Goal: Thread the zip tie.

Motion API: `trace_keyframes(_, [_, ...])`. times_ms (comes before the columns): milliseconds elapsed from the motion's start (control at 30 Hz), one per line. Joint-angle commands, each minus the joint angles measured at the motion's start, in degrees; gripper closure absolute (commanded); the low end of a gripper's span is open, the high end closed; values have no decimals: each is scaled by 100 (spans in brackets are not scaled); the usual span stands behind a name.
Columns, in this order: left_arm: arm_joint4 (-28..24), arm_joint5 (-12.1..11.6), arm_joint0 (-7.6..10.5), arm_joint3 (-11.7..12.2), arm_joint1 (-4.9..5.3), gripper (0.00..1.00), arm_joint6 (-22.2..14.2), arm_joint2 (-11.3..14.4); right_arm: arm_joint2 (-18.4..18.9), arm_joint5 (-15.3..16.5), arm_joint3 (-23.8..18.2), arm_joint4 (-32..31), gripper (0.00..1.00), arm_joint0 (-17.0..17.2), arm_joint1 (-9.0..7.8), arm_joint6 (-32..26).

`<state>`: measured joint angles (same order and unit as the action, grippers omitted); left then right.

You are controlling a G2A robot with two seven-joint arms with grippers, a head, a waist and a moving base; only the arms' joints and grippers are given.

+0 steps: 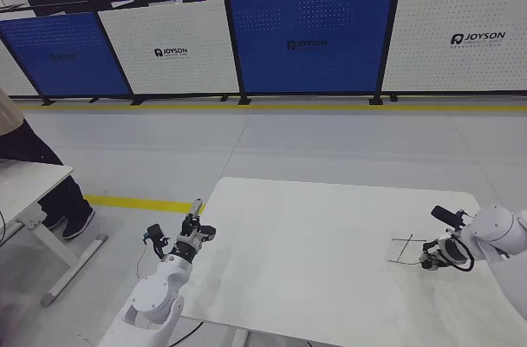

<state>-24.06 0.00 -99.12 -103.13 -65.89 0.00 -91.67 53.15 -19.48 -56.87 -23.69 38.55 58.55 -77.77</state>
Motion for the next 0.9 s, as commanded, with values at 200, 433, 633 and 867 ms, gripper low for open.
trace_keyframes(200, [0, 0, 0, 0, 0, 0, 0, 0, 123, 0, -108, -92, 100, 69, -33, -36])
trace_keyframes(433, [0, 0, 0, 0, 0, 0, 0, 0, 268, 0, -185, -94, 100, 139, -55, -2])
trace_keyframes(633, [0, 0, 0, 0, 0, 0, 0, 0, 599, 0, -484, -10, 100, 372, -152, 132])
trace_keyframes(867, [0, 0, 0, 0, 0, 0, 0, 0, 1342, 120, -1030, 412, 100, 904, -359, 244])
